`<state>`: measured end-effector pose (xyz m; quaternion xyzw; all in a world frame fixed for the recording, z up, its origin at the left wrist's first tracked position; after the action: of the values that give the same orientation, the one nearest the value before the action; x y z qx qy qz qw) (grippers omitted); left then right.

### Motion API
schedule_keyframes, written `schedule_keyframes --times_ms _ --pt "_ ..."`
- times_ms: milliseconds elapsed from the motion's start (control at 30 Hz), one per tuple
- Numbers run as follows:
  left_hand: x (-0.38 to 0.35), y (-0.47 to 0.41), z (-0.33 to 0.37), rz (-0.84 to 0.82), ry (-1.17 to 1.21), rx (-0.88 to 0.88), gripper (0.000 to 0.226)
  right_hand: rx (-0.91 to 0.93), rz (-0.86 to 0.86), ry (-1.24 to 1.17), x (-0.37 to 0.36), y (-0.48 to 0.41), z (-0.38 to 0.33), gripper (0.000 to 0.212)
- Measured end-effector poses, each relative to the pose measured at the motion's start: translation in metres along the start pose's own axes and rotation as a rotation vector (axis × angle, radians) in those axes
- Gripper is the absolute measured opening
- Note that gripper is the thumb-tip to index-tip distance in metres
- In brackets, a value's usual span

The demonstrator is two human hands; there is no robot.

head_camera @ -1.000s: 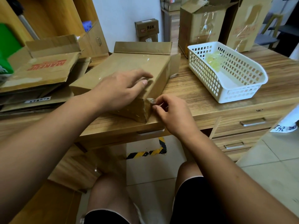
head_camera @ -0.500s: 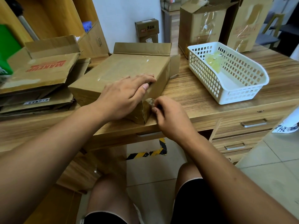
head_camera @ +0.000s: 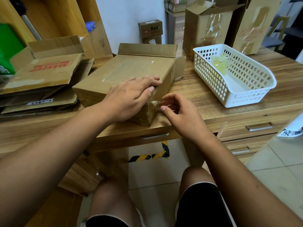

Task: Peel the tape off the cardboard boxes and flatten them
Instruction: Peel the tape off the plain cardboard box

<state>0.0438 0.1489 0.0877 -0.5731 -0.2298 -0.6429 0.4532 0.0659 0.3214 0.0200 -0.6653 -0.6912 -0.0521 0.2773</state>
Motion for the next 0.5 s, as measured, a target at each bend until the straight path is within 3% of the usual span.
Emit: schedule_keyframes --times_ms 100,267,500 --pt "0.000 0.000 -0.001 0.005 0.002 0.002 0.049 0.006 -0.019 0.042 -0.004 0.000 -0.004 0.024" --pt "-0.001 -0.001 -0.002 0.012 0.001 -0.014 0.048 -0.014 0.008 0.061 -0.009 -0.003 -0.009 0.008" --pt "0.001 0.000 0.001 0.008 -0.016 -0.003 0.045 0.046 -0.009 0.102 -0.012 -0.002 -0.011 0.012"
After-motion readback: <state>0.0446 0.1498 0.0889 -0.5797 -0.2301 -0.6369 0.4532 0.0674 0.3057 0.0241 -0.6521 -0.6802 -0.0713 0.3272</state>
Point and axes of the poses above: each hand's wrist, its own y-axis away from the middle knuckle, its own x-axis out of the back of the hand, z = x × y, the point moved 3 cm from there along -y, towards the middle knuckle, and after that the axes turned 2 degrees about y, right-handed, at the moved point
